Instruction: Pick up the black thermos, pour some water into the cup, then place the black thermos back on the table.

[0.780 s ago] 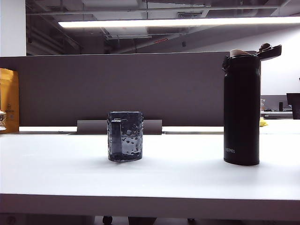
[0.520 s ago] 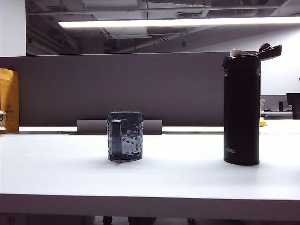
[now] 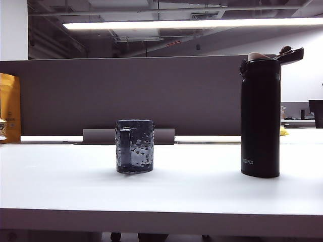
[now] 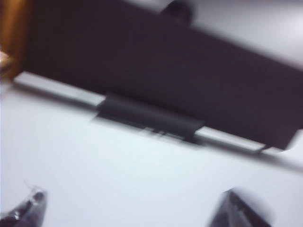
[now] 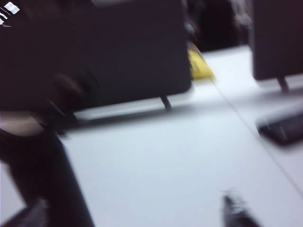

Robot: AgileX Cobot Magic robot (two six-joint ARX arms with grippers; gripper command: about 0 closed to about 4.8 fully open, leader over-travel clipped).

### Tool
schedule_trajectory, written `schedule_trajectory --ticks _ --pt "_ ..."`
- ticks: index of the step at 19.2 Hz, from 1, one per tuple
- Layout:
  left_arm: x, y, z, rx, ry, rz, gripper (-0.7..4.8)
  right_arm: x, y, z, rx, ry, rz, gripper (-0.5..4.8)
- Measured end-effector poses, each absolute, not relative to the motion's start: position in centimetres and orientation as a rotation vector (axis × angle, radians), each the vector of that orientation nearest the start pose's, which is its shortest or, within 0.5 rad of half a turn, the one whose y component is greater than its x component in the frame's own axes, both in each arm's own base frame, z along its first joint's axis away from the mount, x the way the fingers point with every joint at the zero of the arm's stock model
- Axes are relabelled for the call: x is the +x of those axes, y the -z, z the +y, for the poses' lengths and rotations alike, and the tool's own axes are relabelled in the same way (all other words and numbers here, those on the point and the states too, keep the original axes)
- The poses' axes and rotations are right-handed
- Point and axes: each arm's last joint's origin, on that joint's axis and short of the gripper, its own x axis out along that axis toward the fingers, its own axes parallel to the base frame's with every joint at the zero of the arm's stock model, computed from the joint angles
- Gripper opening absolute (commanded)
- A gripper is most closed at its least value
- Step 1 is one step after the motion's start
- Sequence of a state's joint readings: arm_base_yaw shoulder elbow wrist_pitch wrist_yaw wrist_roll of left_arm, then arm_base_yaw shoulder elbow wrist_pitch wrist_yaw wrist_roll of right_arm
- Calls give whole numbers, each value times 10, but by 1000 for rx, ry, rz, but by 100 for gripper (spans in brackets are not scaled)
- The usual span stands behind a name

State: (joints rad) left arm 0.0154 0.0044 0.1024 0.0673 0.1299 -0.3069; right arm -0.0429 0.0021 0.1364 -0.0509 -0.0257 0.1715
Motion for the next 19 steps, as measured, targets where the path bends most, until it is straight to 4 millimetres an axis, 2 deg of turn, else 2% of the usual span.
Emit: schedule_trajectory --ticks 4,6,9,10,13,14,15,19 --pt "76 -248 -6 -219 283 -241 479 64 -266 1 34 -101 -229 479" --pt "74 -267 -6 -246 282 -260 479 63 -283 2 27 -142 -226 479" --pt "84 -279 -6 -269 265 -225 479 67 -308 4 25 -182 -200 479" --pt "92 -287 -6 -269 283 -214 479 70 -322 3 24 -184 -205 479" --pt "113 -301 -10 -254 401 -193 479 85 -329 4 27 -212 -161 479" --pt "126 -301 -15 -256 465 -149 479 93 -324 4 33 -229 -111 479" --pt "131 -299 -19 -253 491 -129 479 96 -322 4 36 -240 -89 479" --pt "163 -282 -57 -173 749 -21 479 110 -317 4 46 -248 -29 479"
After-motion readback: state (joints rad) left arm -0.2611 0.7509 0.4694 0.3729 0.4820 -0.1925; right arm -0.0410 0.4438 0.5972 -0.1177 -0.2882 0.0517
